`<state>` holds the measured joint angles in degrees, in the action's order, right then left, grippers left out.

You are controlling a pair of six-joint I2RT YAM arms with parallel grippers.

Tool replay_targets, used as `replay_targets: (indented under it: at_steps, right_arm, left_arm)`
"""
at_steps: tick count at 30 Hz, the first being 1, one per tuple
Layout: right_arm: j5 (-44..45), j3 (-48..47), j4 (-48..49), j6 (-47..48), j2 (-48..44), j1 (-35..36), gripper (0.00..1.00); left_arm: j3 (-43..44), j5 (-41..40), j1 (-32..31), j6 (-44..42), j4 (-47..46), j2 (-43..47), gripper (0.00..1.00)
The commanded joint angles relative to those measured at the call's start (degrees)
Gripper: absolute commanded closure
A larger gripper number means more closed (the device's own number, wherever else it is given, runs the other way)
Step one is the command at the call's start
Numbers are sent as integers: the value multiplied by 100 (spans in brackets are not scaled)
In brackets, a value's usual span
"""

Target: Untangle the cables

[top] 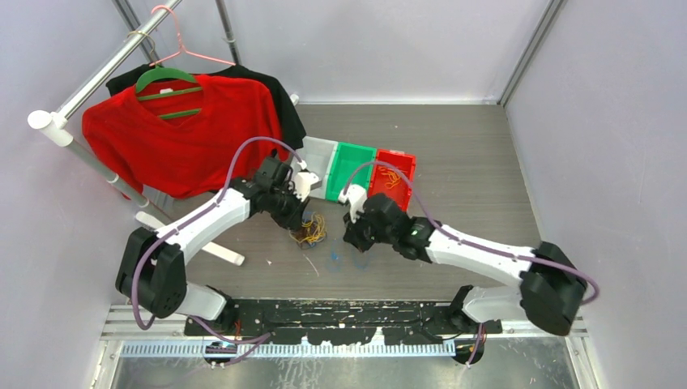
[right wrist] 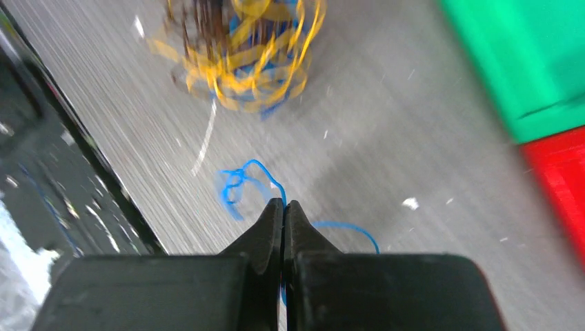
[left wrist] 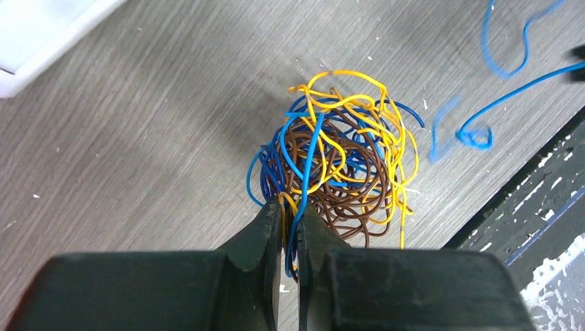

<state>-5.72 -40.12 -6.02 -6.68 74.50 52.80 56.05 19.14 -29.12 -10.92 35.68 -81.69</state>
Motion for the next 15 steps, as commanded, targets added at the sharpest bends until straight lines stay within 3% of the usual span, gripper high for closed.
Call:
replay_targets:
  at_steps: [1,9,15]
  right_arm:
    - [279,-685,53,-351,-843,-334,99]
    - [363,-1747,-254,-570,-1081,-1172,99]
    - [459,-2502,274,-953,-371,-1628,99]
  left_arm:
    - [-174,182,18,4,121,360,100]
    - [-648,224,21,-116,177,815,100]
    - [-1044,582,56,-234,-22,1654,100]
